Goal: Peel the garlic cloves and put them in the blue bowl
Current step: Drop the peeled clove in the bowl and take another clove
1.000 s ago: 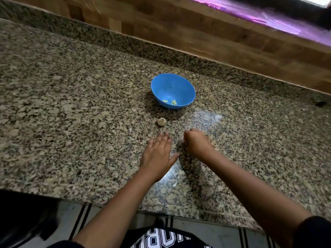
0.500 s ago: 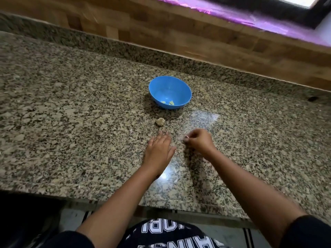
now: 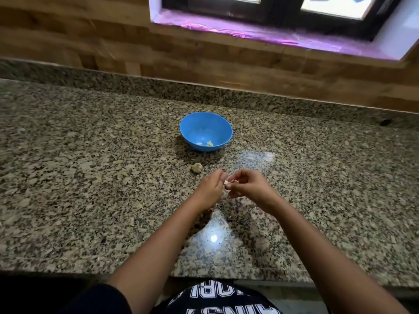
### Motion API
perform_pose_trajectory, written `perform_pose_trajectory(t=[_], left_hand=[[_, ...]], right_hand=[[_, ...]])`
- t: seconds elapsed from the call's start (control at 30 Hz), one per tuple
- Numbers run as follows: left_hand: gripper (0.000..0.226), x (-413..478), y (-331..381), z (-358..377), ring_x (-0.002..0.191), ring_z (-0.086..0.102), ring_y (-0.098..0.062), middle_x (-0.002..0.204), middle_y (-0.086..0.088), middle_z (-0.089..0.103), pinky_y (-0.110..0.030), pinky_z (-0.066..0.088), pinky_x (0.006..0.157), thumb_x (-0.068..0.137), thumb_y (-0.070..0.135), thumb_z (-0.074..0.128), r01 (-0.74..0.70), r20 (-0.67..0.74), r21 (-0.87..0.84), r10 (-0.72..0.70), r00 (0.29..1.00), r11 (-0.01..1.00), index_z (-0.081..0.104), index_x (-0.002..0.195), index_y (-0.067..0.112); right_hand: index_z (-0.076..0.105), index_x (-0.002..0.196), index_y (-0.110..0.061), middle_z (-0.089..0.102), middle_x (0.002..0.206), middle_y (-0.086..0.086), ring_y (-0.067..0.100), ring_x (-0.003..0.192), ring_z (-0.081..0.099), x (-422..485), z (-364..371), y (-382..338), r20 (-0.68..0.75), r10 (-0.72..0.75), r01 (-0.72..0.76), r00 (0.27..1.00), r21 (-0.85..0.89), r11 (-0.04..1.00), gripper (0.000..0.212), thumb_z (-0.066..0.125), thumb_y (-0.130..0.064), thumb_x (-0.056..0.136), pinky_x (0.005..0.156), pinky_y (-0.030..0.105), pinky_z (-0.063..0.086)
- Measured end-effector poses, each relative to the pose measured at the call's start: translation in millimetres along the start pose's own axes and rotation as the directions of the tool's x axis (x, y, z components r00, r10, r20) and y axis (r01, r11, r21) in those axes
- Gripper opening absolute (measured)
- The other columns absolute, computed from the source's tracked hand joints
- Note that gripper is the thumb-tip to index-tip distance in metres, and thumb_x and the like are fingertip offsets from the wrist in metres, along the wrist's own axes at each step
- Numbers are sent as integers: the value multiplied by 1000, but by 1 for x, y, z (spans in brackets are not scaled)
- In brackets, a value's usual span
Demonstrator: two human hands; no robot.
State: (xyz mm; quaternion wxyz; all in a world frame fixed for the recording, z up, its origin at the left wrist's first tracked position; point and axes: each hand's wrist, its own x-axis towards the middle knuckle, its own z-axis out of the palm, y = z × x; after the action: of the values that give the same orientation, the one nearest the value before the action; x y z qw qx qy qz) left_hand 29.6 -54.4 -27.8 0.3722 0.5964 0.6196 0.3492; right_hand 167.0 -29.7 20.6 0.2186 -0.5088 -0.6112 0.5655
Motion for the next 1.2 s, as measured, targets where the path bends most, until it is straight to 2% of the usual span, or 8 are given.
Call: perform_pose_trajectory(t=[0.1,0.23,0.47,0.73,0.93,1.03,1.1,1.2], left_hand=[[27,5,5,2,66,47,-17,73,0,50,-34,41,63,101,36,34,132,37,-167,-128,991,977,44,81,22],[27,8,15,-2,49,36,-10,63,1,40,-26,33,46,102,33,35,297,150,-552,-258,954,779,44,85,14],[23,4,5,-12,62,48,-14,71,5,46,-30,41,58,101,38,33,-5,75,-97,13,997,995,46,91,22],[25,5,11,-5,48,38,-9,60,3,42,-25,35,44,102,33,32,35,-21,-341,-45,999,940,49,88,20],[30,8,17,-3,40,26,-5,50,7,33,-17,21,38,103,27,33,221,59,-551,-228,972,805,48,79,16],[27,6,15,-2,39,30,-3,57,3,37,-18,25,35,103,24,34,120,-7,-518,-145,989,847,46,81,15],[27,4,13,-3,40,34,-5,60,1,42,-22,29,37,102,23,35,48,-62,-420,-81,995,906,45,79,15],[30,7,13,-3,42,35,-5,56,5,41,-22,28,41,102,23,37,62,-105,-385,-110,988,921,47,75,16]], right_hand=[[61,95,-7,67,94,9,20,85,63,5,1,-2,36,-288,240,957,-658,714,11,65,-11,86,80,35,54],[60,96,-8,63,95,5,15,82,56,5,5,-1,160,-440,368,883,-819,440,8,53,-8,92,77,30,51],[56,83,-11,53,71,1,10,58,47,6,2,-4,29,-67,71,997,-205,976,18,45,-14,97,55,23,47],[58,92,-8,58,80,6,11,59,46,15,11,-12,-36,-38,26,999,-295,955,18,45,-19,98,52,23,43],[53,83,-9,53,78,4,19,72,53,8,24,-4,-102,-343,195,934,-658,728,12,47,-6,92,63,35,51],[52,78,-8,48,68,3,13,57,44,10,22,-9,-89,-72,54,993,-194,980,22,44,-15,98,51,29,41],[49,72,-10,41,62,2,11,52,38,10,18,-15,49,110,-117,993,193,974,30,41,-19,100,48,24,35],[50,73,-12,45,65,0,11,56,40,12,21,-14,-36,45,-47,998,-44,998,28,41,-17,99,50,22,34]])
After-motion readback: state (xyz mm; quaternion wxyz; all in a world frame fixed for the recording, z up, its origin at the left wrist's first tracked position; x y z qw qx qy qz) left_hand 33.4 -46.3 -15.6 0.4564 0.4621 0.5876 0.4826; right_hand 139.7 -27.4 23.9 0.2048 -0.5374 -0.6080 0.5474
